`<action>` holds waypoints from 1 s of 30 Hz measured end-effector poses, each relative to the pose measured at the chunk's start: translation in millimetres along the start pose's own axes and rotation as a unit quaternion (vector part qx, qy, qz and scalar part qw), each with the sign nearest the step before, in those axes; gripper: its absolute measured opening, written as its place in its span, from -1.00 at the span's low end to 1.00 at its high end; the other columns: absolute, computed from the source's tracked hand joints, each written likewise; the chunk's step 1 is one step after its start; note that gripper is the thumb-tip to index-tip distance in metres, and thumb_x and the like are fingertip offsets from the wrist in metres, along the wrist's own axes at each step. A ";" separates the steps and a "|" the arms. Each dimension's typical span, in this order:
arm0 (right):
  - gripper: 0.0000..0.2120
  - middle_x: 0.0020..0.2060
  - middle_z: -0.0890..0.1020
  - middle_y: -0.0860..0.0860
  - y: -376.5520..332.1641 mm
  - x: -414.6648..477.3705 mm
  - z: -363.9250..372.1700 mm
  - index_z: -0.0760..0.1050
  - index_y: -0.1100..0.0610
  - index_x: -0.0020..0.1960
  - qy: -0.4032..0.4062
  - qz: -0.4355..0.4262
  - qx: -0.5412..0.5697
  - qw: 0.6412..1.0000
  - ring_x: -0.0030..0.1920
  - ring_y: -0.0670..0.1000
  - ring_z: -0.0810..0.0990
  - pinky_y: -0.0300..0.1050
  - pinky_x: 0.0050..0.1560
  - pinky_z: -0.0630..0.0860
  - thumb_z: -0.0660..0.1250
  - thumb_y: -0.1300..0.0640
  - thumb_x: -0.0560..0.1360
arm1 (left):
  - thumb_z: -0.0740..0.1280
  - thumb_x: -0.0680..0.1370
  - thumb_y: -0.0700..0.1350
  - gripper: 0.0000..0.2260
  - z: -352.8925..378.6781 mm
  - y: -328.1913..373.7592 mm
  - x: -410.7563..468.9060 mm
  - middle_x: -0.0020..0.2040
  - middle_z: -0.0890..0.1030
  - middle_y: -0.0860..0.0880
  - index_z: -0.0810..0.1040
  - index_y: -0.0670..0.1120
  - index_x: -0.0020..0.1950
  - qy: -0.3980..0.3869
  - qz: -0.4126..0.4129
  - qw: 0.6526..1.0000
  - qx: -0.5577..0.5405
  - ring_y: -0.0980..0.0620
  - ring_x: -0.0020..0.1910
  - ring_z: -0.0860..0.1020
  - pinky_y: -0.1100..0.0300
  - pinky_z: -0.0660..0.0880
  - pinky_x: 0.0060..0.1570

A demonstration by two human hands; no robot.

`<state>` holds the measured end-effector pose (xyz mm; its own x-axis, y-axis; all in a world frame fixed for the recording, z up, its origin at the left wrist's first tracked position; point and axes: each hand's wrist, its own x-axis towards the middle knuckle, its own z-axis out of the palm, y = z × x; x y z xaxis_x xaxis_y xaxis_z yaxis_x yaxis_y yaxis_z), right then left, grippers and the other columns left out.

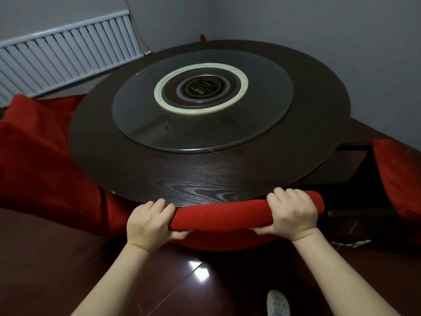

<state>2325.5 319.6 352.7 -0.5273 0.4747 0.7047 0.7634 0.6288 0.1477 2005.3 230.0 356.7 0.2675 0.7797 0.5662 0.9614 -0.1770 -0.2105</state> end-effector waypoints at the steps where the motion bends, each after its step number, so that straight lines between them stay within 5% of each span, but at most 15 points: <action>1: -0.26 -0.47 0.37 0.07 -2.9 2.2 1.2 0.35 0.16 -0.41 -0.004 0.005 -0.001 1.000 -0.50 0.10 0.37 -0.03 -0.47 0.37 0.21 -0.57 0.25 | 0.21 0.40 0.46 -0.40 0.7 -5.2 2.0 -0.43 0.39 -0.06 0.48 -0.09 -0.38 -0.001 0.006 1.000 0.001 -0.11 -0.50 0.41 0.08 0.33 -0.50; 11: -0.31 -0.42 0.39 0.04 -35.2 -4.4 -4.8 0.37 0.14 -0.34 -0.091 0.016 -0.002 0.996 -0.44 0.09 0.39 -0.02 -0.39 0.35 0.20 -0.54 0.30 | 0.23 0.34 0.44 -0.44 -9.7 -27.5 -4.0 -0.35 0.49 -0.07 0.53 -0.08 -0.29 -0.102 0.042 0.994 -0.006 -0.11 -0.42 0.51 0.10 0.43 -0.41; 15: -0.34 -0.28 0.49 0.00 -38.1 -3.0 -23.6 0.48 0.13 -0.16 -0.175 0.036 0.022 0.984 -0.27 0.09 0.49 0.01 -0.19 0.42 0.27 -0.49 0.22 | 0.22 0.27 0.50 -0.35 -28.5 -21.1 -1.6 -0.08 0.57 -0.05 0.56 -0.03 -0.01 -0.229 -0.021 0.973 0.021 -0.14 -0.06 0.57 -0.05 0.42 0.06; 17: -0.34 -0.12 0.54 -0.04 -35.5 -0.9 -34.2 0.51 0.08 0.02 -0.206 0.034 0.041 0.977 -0.12 0.07 0.52 0.01 0.01 0.40 0.29 -0.44 0.20 | 0.24 0.26 0.49 -0.28 -34.4 -14.8 -1.3 0.17 0.52 -0.05 0.49 0.03 0.23 -0.295 -0.078 0.952 0.025 -0.15 0.26 0.44 -0.25 0.17 0.32; 20: -0.29 0.17 0.50 -0.04 -36.4 3.7 -45.8 0.41 -0.02 0.31 -0.295 0.029 0.008 0.955 0.20 0.07 0.46 0.11 0.31 0.21 0.33 -0.35 0.25 | 0.27 0.36 0.41 -0.26 -41.1 4.9 -1.7 0.43 0.34 -0.04 0.27 0.14 0.46 -0.317 -0.119 0.940 0.041 -0.16 0.50 0.16 -0.42 -0.06 0.33; 23: -0.28 0.35 0.38 -0.03 -53.2 3.2 -45.7 0.23 -0.13 0.44 -0.353 0.097 -0.033 0.930 0.35 0.06 0.33 0.17 0.39 0.08 0.40 -0.23 0.36 | 0.29 0.49 0.21 -0.37 -38.2 25.0 -7.4 0.53 0.23 -0.05 0.15 0.19 0.53 -0.298 -0.127 0.946 0.015 -0.26 0.53 0.03 -0.32 -0.07 0.40; 30: -0.25 0.27 0.41 -0.01 -72.2 6.4 -41.9 0.16 -0.09 0.46 -0.361 0.176 -0.074 0.913 0.29 0.06 0.37 0.12 0.44 0.07 0.44 -0.10 0.38 | 0.26 0.53 0.18 -0.43 -31.7 20.5 -5.5 0.57 0.11 -0.04 0.17 0.20 0.51 -0.310 -0.154 0.938 -0.014 -0.32 0.53 -0.10 -0.25 -0.13 0.44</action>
<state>2282.6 251.4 375.6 -0.3069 0.9471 0.0942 0.9470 0.2940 0.1293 2025.5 203.1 374.5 -0.1029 0.9944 0.0228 0.9907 0.1045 -0.0874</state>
